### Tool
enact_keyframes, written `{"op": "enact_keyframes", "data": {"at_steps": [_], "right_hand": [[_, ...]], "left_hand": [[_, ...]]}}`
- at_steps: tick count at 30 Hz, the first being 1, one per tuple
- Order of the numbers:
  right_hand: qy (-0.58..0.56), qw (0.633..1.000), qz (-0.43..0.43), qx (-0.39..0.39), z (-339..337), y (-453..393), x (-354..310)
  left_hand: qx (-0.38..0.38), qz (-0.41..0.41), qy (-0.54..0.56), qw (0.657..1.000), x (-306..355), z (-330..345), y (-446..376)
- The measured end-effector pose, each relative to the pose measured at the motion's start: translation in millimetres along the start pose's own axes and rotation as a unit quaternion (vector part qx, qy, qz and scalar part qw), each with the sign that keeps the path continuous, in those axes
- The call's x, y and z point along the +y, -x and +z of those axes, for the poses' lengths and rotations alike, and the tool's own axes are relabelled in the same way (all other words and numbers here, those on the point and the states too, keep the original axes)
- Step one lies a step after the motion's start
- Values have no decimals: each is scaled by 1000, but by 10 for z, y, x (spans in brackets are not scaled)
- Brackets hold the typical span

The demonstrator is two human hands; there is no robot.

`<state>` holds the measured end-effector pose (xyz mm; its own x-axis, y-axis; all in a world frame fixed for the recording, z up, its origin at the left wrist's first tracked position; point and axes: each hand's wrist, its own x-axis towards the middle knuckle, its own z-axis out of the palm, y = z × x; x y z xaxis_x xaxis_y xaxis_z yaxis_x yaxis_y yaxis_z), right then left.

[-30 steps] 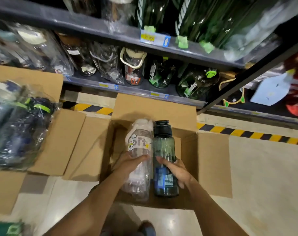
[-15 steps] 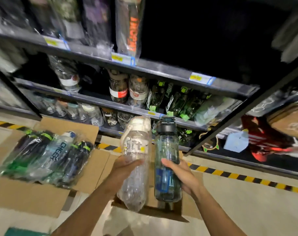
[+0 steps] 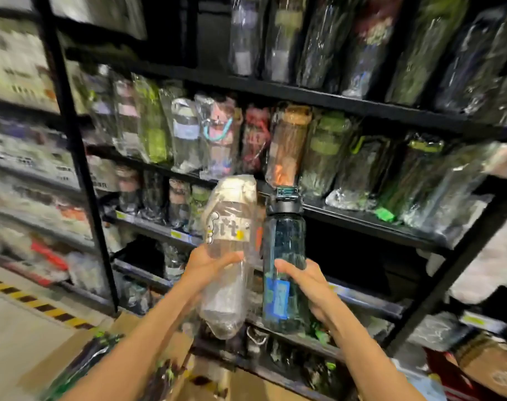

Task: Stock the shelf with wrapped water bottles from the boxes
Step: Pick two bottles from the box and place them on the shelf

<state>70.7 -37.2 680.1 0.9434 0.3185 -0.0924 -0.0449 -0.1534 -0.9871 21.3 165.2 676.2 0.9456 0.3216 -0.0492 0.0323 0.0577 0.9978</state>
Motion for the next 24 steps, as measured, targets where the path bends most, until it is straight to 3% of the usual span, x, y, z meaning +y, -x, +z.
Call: {"op": "enact_keyframes", "data": {"at_steps": [10,24], "right_hand": [[-10,992,-114,-44,472,-103,-1469],[-18,985,-165,40,1989,-854,-2448]], "left_hand": [[50,113,-22,992,1393,-715,-16],[11,213,-10,977,2460,-2256,-926]]}}
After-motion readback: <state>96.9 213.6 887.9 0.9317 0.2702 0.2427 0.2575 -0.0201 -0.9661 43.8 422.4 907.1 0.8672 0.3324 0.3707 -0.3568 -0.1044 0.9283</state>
